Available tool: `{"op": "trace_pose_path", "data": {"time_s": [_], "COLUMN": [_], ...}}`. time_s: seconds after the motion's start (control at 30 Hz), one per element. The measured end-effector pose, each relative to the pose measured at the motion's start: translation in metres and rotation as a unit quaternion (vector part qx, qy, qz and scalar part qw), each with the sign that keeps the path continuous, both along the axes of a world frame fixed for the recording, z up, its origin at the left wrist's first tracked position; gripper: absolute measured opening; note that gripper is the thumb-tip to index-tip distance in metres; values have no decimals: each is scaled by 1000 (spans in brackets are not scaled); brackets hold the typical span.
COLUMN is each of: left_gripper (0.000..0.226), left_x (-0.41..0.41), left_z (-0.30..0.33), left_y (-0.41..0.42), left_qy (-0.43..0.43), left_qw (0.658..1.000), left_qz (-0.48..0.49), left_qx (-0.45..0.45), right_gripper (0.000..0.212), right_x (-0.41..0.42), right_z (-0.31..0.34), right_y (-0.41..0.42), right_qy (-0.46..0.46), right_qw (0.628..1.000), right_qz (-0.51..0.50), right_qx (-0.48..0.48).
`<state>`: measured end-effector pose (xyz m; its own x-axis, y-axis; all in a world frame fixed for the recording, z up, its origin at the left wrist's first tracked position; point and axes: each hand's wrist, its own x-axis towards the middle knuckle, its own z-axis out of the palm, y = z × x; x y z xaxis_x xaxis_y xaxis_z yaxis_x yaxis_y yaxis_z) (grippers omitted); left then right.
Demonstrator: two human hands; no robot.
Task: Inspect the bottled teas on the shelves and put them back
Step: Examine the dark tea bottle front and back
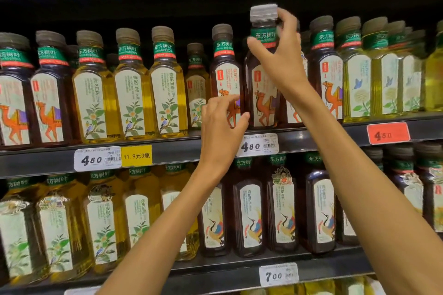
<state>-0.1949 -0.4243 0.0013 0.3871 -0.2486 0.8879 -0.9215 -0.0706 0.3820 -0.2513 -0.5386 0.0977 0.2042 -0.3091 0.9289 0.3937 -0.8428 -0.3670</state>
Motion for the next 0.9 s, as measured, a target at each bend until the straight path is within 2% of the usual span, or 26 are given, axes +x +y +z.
{"op": "trace_pose_path", "data": {"time_s": [0.1,0.27,0.43,0.67,0.77,0.83,0.9], "left_gripper": [54,70,62,47,47,48,54], "left_x": [-8,-17,-32,-64,-81,-91,-100], "left_z": [-1,-3,-16,-75,-93,-102,-108], "left_y": [-5,-5,10,45,55,61,65], "left_qy": [7,30,77,211,287,365,444], "left_qw": [999,993,968,916,873,818,753], "left_qz": [-29,-103,-234,-336,-388,-440,-480], "left_qx": [35,37,53,65,60,67,72], "right_gripper": [40,31,12,20,34,42,42], "right_x": [-13,-38,-62,-78,-84,-89,-92], "right_z": [-6,-16,-29,-78,-94,-105,-116], "right_y": [12,33,43,48,46,43,41], "right_qy": [5,-59,-25,112,161,168,154], "right_qw": [998,993,968,927,867,830,804], "right_qz": [52,94,237,302,406,455,482], "right_qx": [-32,-41,80,189,241,277,310]}}
